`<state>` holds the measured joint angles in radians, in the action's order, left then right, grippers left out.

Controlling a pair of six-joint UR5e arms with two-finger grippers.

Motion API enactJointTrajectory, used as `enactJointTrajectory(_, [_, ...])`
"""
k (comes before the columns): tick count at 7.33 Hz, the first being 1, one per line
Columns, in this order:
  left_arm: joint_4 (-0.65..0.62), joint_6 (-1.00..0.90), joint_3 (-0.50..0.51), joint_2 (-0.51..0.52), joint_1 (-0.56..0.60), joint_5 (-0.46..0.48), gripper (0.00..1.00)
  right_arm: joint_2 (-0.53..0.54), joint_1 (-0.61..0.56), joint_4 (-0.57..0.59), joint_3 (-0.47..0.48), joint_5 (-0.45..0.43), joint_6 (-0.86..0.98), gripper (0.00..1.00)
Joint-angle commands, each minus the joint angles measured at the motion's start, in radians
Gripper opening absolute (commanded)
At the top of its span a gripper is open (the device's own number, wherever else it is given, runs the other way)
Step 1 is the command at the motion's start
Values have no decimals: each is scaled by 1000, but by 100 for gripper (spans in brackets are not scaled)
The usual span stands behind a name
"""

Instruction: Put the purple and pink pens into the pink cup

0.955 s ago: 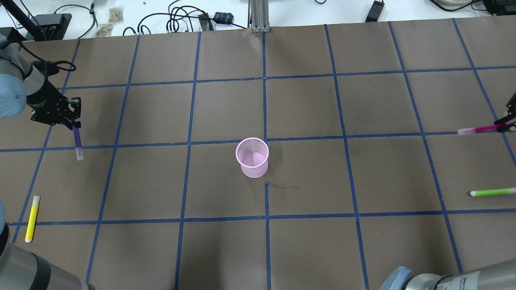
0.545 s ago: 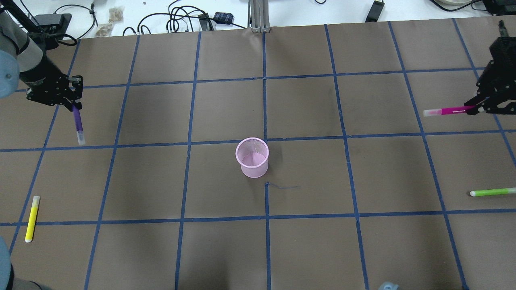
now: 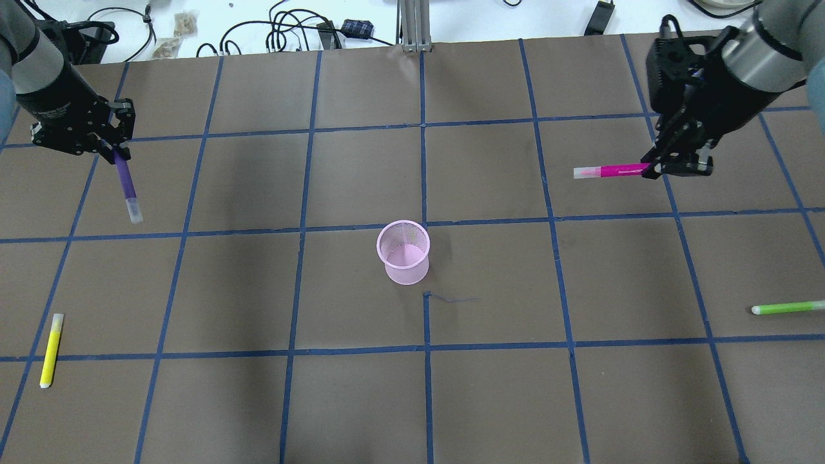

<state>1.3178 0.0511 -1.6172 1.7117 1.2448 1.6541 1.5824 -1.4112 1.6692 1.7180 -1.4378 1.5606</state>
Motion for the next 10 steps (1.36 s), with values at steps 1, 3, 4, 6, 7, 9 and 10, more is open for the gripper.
enactJointTrajectory(1, [-8, 22, -12, 17, 13, 3, 0, -21, -258, 90, 3, -97, -304, 2])
enactJointTrajectory(3, [-9, 52, -12, 20, 19, 1, 0, -96, -438, 173, -1, -215, -515, 2])
enactJointTrajectory(4, [-9, 53, -12, 20, 21, -2, 0, -129, -524, 193, -4, -269, -654, 0])
enactJointTrajectory(6, [-14, 52, -21, 20, 18, -2, 0, -214, -645, 192, -23, -389, -781, 0])
enactJointTrajectory(7, [-17, 55, -23, 23, 18, -7, 0, -251, -682, 189, -50, -409, -787, 0])
enactJointTrajectory(9, [-18, 55, -24, 25, 18, -7, 0, -327, -709, 190, -89, -415, -797, 6])
enactJointTrajectory(10, [-18, 56, -24, 26, 18, -10, 0, -356, -715, 201, -90, -412, -794, 8])
